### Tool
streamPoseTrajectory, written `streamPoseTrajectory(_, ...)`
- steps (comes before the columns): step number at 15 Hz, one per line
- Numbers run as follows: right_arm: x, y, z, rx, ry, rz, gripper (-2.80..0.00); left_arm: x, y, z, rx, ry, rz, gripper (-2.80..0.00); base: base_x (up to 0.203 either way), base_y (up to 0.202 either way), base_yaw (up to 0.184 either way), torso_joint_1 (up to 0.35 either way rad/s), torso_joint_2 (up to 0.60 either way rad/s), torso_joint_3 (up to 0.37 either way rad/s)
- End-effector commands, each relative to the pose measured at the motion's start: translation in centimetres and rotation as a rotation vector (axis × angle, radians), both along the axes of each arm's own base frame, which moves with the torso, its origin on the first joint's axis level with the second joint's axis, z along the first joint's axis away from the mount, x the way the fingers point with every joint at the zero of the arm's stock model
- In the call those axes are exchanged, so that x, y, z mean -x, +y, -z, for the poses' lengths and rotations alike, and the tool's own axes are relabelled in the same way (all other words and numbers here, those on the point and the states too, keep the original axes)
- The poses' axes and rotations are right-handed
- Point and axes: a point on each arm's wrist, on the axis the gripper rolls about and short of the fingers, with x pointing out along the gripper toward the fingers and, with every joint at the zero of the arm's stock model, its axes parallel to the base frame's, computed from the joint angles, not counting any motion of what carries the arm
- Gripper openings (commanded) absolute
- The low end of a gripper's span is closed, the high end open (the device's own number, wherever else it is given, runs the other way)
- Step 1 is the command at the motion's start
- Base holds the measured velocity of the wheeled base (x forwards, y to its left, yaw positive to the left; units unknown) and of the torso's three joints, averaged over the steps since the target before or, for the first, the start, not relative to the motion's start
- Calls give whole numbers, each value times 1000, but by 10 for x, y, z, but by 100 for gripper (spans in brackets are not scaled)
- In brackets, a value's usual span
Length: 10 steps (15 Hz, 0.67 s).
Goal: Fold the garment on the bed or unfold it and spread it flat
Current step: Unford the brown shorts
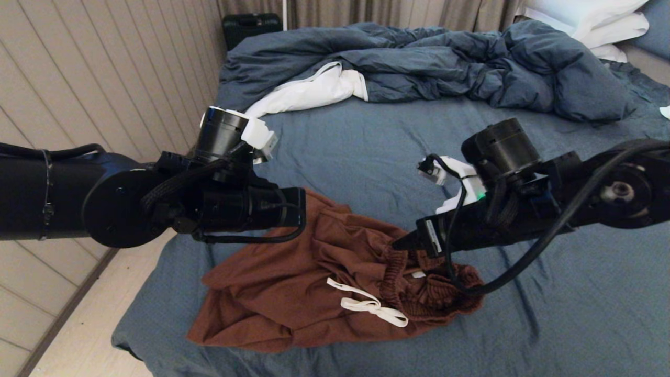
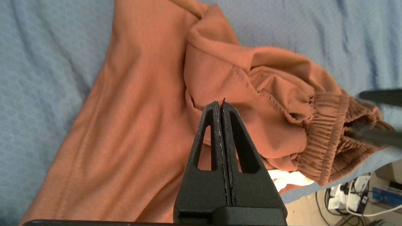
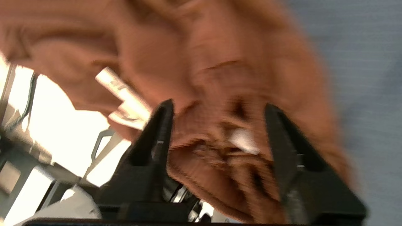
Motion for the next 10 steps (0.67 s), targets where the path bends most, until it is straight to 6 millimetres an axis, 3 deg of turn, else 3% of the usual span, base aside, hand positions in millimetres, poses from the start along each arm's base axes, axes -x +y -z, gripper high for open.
streamPoseTrajectory(1, 6, 19, 11, 17, 34, -62, 0, 2, -4, 2, -7, 4, 2, -280, 0, 0, 0, 0, 0, 0)
streamPoseTrajectory(3, 15, 28, 12, 25, 31, -96, 0, 5, -7, 5, -24, 1, -6, -280, 0, 0, 0, 0, 0, 0)
streamPoseTrajectory(8, 22, 21, 0, 27, -16, -71, 0, 11, -12, 8, -32, 6, 12, -280, 0, 0, 0, 0, 0, 0)
streamPoseTrajectory(10, 18, 28, 12, 52, 16, -81, 0, 12, -14, 9, -35, 10, 20, -280, 0, 0, 0, 0, 0, 0)
